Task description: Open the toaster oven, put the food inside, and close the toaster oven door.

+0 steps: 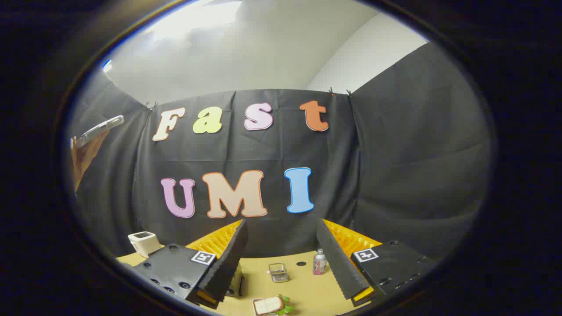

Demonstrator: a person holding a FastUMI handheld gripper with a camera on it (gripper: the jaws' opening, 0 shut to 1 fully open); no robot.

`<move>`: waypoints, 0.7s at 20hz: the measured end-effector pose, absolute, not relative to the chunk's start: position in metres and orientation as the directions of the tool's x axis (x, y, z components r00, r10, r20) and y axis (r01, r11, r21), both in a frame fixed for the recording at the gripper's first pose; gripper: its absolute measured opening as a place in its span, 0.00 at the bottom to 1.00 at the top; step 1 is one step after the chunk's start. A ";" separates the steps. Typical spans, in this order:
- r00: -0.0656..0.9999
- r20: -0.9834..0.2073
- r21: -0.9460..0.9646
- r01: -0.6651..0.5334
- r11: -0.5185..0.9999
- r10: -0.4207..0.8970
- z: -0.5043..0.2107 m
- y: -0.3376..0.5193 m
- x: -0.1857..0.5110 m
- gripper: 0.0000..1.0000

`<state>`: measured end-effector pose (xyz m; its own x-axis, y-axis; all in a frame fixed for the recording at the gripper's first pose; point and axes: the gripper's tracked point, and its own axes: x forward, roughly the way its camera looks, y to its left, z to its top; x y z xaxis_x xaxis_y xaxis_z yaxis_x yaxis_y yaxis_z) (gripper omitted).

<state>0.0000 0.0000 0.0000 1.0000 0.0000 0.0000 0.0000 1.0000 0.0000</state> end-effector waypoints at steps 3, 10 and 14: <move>1.000 0.004 0.001 -0.022 1.000 0.022 0.002 0.010 -0.002 0.98; 0.999 0.011 -0.004 -0.052 0.999 0.052 0.008 0.021 -0.009 0.98; 0.999 0.006 -0.008 -0.048 0.999 0.048 0.007 0.025 -0.014 0.98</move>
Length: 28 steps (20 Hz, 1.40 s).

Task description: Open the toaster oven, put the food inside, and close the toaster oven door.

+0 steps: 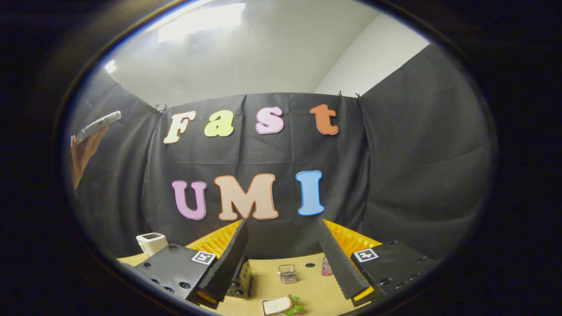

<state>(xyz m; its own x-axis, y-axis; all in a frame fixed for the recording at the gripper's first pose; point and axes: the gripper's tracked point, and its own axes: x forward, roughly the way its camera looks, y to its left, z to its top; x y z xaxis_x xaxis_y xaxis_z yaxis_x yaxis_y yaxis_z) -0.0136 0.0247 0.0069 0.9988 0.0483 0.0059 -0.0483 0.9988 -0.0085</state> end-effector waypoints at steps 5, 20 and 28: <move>0.996 -0.016 -0.019 -0.086 0.996 0.086 -0.002 0.053 -0.017 0.98; 0.892 -0.254 0.133 -0.351 0.927 0.375 -0.205 0.303 0.027 0.98; 0.840 -0.368 0.066 -0.404 0.912 0.399 -0.306 0.358 0.039 0.98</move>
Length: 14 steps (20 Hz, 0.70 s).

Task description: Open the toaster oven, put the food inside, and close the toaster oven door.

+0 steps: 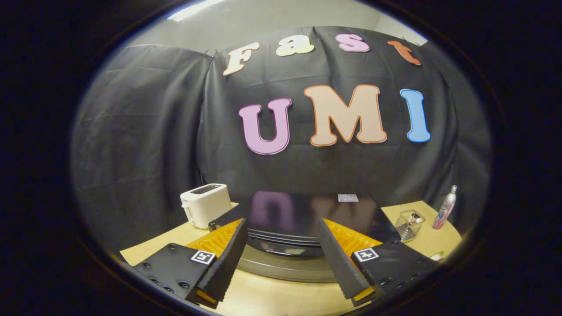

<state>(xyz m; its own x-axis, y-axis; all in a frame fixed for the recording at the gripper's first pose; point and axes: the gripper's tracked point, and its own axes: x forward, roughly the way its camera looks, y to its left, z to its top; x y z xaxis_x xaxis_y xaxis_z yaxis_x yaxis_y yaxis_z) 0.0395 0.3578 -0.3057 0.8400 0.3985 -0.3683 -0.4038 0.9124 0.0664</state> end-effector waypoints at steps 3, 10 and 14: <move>0.838 -0.403 0.027 -0.391 0.920 0.368 -0.328 0.355 0.044 0.98; 0.816 -0.449 -0.027 -0.421 0.907 0.365 -0.346 0.356 0.029 0.97; 0.801 -0.464 -0.012 -0.433 0.901 0.379 -0.345 0.352 0.014 0.97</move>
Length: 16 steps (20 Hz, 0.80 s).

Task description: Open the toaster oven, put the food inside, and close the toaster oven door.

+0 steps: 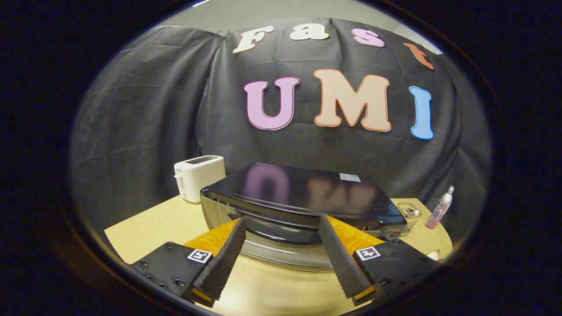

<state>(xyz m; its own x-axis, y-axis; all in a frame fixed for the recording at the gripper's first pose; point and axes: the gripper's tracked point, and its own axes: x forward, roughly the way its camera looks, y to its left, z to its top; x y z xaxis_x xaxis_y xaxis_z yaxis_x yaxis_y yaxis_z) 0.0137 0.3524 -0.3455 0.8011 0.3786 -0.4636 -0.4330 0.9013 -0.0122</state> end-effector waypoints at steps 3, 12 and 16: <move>0.777 -0.486 0.059 -0.427 0.902 0.399 -0.345 0.348 0.000 0.96; 0.668 -0.597 0.183 -0.426 0.886 0.444 -0.366 0.327 -0.076 0.94; 0.595 -0.666 0.225 -0.416 0.881 0.451 -0.391 0.315 -0.108 0.94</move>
<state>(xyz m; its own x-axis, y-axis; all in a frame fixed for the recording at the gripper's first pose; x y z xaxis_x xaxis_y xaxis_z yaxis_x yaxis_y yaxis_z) -0.1076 0.3147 -0.3913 0.5945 0.4505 -0.6660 -0.4157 0.8812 0.2250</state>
